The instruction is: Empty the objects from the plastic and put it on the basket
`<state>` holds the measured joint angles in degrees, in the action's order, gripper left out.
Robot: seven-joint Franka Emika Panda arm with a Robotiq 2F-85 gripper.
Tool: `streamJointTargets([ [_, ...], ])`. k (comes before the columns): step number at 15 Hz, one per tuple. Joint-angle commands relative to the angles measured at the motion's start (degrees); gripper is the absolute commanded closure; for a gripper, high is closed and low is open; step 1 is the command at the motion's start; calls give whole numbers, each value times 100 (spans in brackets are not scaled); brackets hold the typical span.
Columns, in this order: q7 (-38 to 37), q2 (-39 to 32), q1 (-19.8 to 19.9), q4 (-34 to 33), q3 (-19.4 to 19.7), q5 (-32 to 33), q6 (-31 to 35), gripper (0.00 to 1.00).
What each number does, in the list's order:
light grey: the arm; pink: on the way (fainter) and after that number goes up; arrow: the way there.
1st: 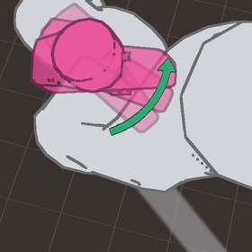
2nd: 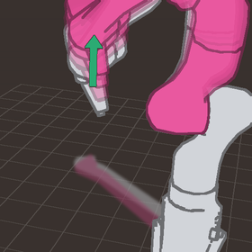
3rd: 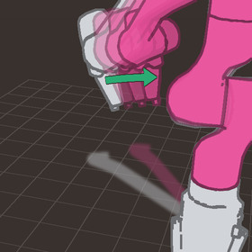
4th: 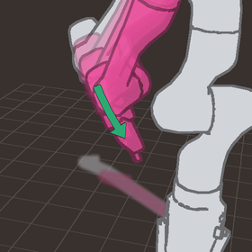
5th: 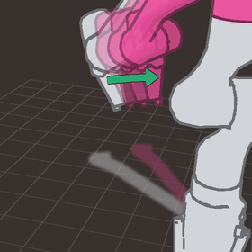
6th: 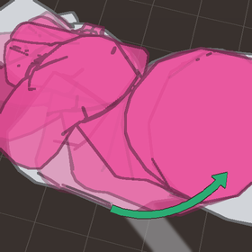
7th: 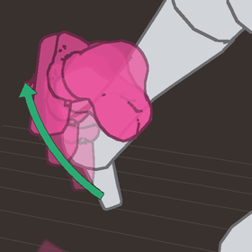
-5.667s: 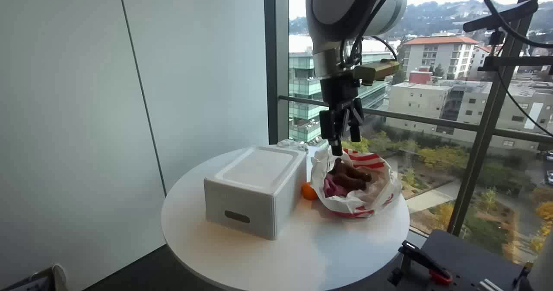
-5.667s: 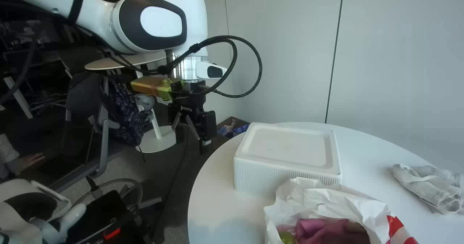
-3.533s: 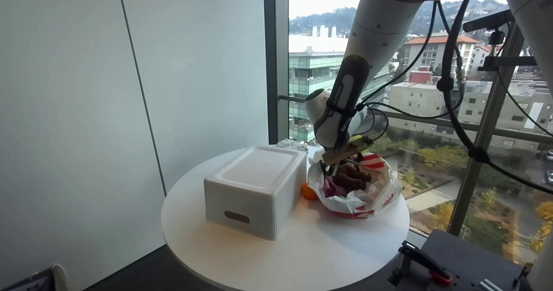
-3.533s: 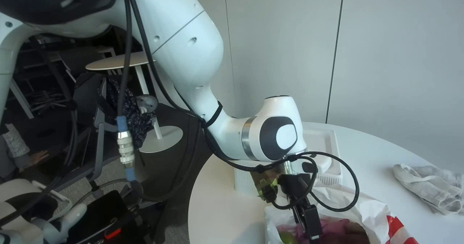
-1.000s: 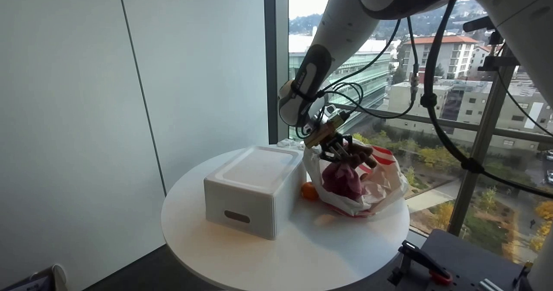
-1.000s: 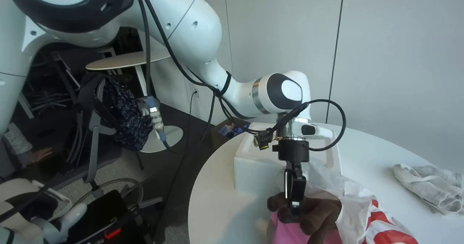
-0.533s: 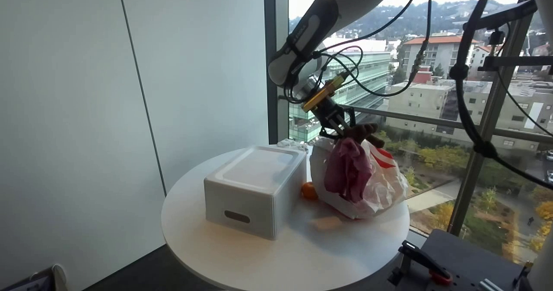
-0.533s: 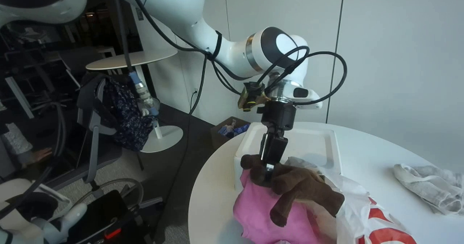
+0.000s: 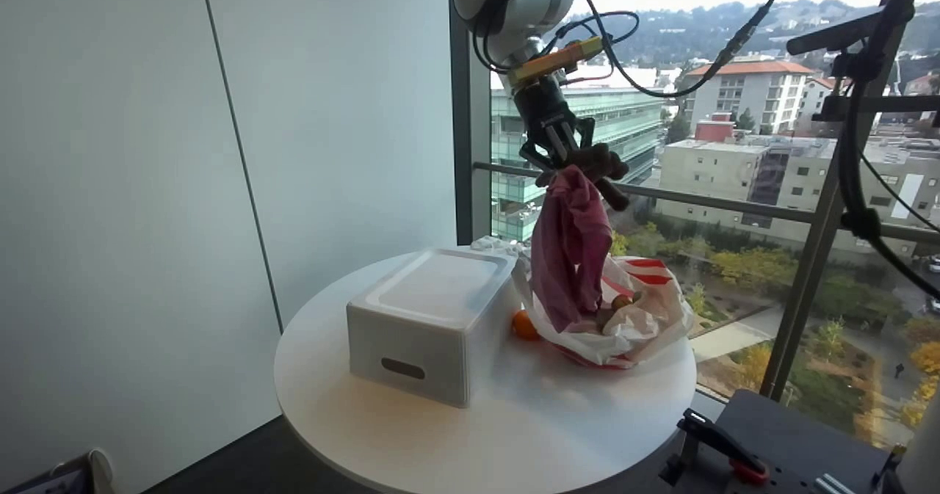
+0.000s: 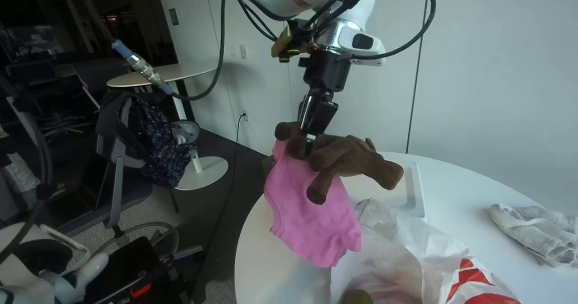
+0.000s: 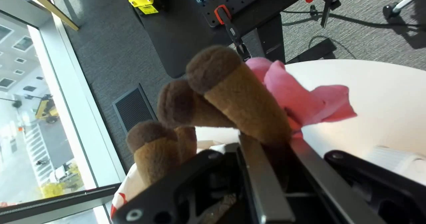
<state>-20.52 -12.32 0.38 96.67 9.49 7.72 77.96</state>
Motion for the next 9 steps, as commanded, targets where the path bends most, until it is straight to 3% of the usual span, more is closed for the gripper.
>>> streamJointTargets([
  [1, 83, 757, -102, 264, -391, 114, 434, 93],
  [5, 23, 710, -308, 218, -845, 251, 1449, 94],
  [9, -116, -93, -657, 120, -1168, 1042, 2861, 93],
])
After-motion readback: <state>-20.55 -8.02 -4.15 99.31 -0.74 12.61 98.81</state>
